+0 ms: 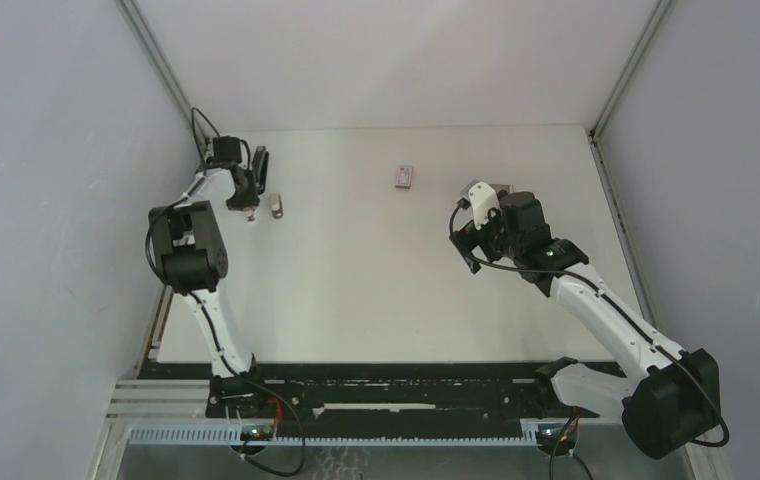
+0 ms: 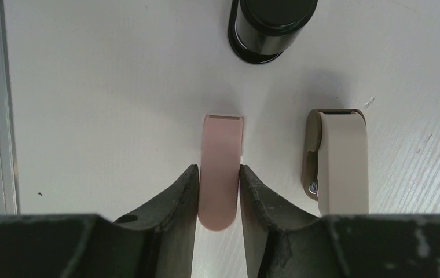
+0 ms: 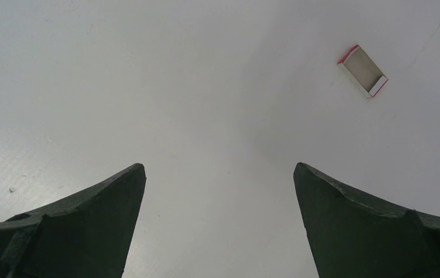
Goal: Unload the staples from the stapler
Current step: Pick up the stapler from the center of the board.
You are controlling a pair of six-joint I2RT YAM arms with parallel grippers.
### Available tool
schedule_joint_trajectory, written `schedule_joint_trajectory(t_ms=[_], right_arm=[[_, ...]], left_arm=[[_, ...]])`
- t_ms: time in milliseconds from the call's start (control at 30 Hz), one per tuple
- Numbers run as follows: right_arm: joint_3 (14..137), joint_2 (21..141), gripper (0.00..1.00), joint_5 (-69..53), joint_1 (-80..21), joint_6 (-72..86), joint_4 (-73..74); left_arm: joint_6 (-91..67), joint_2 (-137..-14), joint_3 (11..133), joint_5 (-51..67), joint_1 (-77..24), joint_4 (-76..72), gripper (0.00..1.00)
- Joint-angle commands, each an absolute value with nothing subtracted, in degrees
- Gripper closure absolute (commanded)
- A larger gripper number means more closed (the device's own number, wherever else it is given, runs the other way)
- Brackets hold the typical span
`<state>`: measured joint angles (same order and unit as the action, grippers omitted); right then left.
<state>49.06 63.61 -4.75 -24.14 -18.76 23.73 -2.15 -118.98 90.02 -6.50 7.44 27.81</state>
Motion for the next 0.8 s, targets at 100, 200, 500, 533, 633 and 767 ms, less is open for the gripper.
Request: schedule_joint_trajectory(t_ms=[100,200,500,533,633,767], right_arm=[[49.00,62.76,0.00,-4.04,-24.69,-19.50,21.45],[48.91,62.75,0.00,-3.98,-24.66,-19.59,21.40],[48.47,62.67,0.00,-3.82,-24.75,-20.01,20.93],[48.39,62.73,0.00,-3.86,-24.84,-20.05,20.88],[48.29,62.75,0.00,-4.02,-24.82,-20.15,20.76],[48.08,62.84,0.00,-4.57,-24.84,-20.39,20.65]], left_arm=[[-3.20,-116.92,92.12,-8.04,7.12,28.62,0.74],[-3.49,-116.48,91.60,-8.55,7.14,28.94,0.78],[-6.56,-109.11,86.34,-7.35,7.20,29.39,0.80],[-6.85,-107.88,85.38,-6.43,7.19,29.41,0.80],[-7.81,-103.35,82.05,-3.92,7.13,29.39,0.83],[-8.26,-98.16,78.21,-0.29,6.68,30.07,0.84]])
